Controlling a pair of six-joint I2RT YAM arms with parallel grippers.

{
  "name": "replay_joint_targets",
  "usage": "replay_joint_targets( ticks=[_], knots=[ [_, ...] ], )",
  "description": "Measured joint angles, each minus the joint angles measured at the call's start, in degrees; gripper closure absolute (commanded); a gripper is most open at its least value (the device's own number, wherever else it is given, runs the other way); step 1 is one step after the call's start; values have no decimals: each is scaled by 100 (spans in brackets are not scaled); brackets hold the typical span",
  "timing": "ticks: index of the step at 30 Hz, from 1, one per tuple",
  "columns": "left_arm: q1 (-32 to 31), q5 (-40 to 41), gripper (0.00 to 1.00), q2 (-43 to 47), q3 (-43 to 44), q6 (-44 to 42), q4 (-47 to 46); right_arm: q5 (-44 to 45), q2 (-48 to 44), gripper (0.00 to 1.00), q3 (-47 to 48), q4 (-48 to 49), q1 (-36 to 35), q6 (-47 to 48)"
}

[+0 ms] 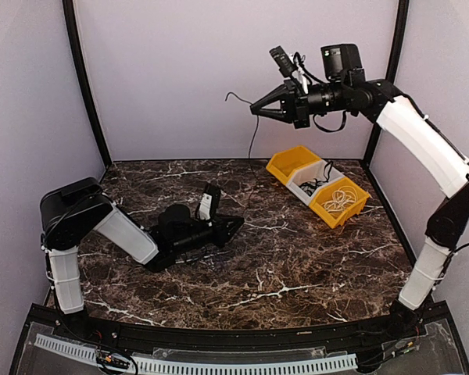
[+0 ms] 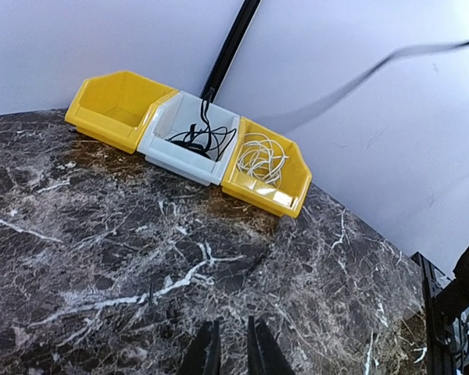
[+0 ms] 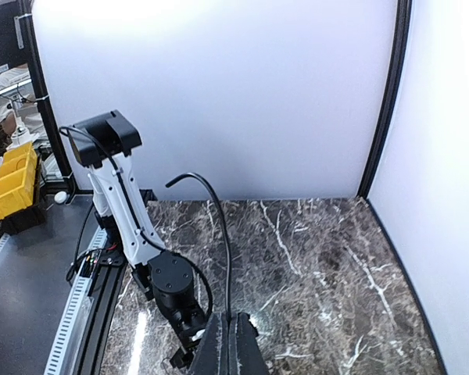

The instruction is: Untangle the cables

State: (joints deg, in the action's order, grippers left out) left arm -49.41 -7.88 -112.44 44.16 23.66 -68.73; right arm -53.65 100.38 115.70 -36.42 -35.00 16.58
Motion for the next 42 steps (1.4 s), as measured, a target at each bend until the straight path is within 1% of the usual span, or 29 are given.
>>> replay_joint_targets(
  ticks=[6,9,17,21,23,27,31,35,38,40,42],
  knots=[
    [0,129,86,-7,-271,-20,13,-271,-247,100,603,90,280,-109],
    [0,170,87,-7,-337,-35,15,-354,-278,100,756,109,358,-155],
    [0,289,98,-7,-494,-83,24,-354,-291,100,761,109,564,-212],
    [0,354,100,20,-599,-142,70,-284,-365,100,605,166,748,-223],
    [0,411,100,129,-717,-192,190,-234,-516,100,291,293,920,-262],
    [0,511,100,555,-903,-334,472,-131,-944,100,-669,549,1473,-404],
    [2,654,100,1237,-990,-629,905,-15,-1266,100,-1458,767,2343,-603],
    [22,870,100,1738,-999,-1019,1377,2,-1381,100,-1711,1095,3366,-955],
    [57,1008,100,1853,-999,-1268,1707,-7,-1458,100,-1753,1346,3985,-1178],
    [76,1071,100,1853,-999,-1375,1908,15,-1521,100,-1753,1469,4135,-1259],
    [83,1128,100,1853,-999,-1453,2087,35,-1582,100,-1757,1556,4129,-1290]
  ],
)
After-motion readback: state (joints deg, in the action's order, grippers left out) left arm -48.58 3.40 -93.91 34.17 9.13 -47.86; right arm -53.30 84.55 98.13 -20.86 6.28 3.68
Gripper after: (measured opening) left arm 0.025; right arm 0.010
